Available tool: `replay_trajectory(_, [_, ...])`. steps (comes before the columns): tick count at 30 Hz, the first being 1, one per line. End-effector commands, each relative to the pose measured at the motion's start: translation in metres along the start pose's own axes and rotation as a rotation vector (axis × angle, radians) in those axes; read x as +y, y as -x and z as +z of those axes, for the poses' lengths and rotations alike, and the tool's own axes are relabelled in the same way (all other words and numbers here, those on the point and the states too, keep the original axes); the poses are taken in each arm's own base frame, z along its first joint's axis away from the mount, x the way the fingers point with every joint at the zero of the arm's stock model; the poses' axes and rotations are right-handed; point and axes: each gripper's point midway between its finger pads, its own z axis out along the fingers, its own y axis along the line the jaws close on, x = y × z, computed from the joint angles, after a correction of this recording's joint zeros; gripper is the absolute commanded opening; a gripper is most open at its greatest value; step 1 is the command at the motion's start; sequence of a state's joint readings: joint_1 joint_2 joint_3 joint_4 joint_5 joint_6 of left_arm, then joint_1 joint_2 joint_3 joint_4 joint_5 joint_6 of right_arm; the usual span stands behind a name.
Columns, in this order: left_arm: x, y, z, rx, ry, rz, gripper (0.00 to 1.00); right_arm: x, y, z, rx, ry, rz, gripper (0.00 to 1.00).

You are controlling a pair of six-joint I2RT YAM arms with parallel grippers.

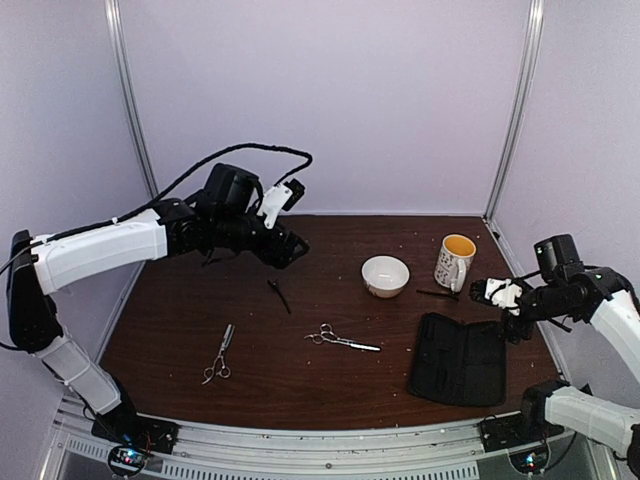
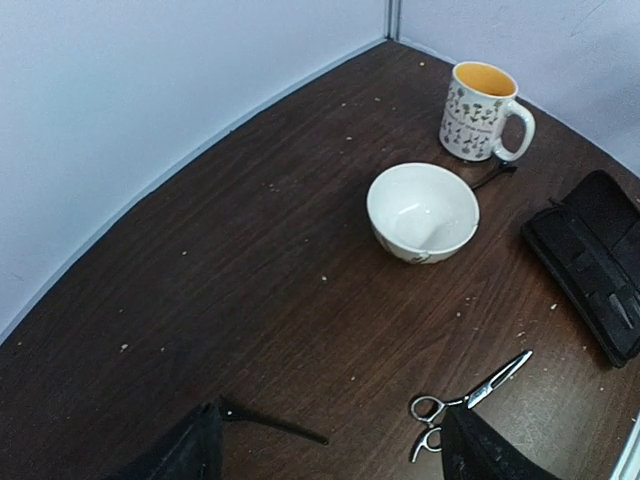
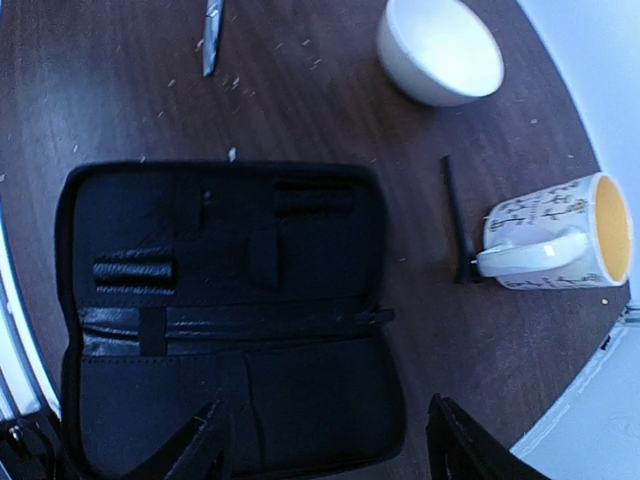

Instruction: Sort the hair-cutting tools

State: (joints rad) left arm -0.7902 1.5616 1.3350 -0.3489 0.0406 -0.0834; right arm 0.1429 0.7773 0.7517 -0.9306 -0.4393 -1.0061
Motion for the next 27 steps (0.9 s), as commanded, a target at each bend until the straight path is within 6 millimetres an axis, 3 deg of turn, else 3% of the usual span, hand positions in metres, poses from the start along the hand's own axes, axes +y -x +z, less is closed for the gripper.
replay_trajectory(1, [0.030, 0.019, -0.027, -0.042, 0.176, 0.059, 0.79, 0.032, -0.024, 0.021, 0.116, 0.124, -0.125, 0.66])
replay_trajectory(9, [0.042, 0.027, -0.049, -0.071, 0.254, 0.137, 0.85, 0.048, -0.033, 0.031, 0.264, 0.164, -0.278, 0.59])
replay_trajectory(13, [0.046, 0.029, -0.057, -0.079, 0.282, 0.153, 0.85, 0.059, -0.031, 0.032, 0.271, 0.225, -0.304, 0.57])
replay_trajectory(16, [0.049, 0.031, -0.061, -0.084, 0.304, 0.163, 0.85, 0.069, -0.024, 0.045, 0.238, 0.237, -0.353, 0.54])
replay_trajectory(20, [0.053, 0.029, -0.063, -0.084, 0.327, 0.172, 0.86, 0.087, 0.000, 0.065, 0.192, 0.273, -0.422, 0.44])
replay_trajectory(24, [0.053, 0.029, -0.063, -0.084, 0.327, 0.177, 0.86, 0.103, 0.020, 0.091, 0.180, 0.301, -0.503, 0.21])
replay_trajectory(27, [0.054, 0.031, -0.067, -0.094, 0.332, 0.179, 0.86, 0.110, 0.034, 0.110, 0.181, 0.318, -0.541, 0.12])
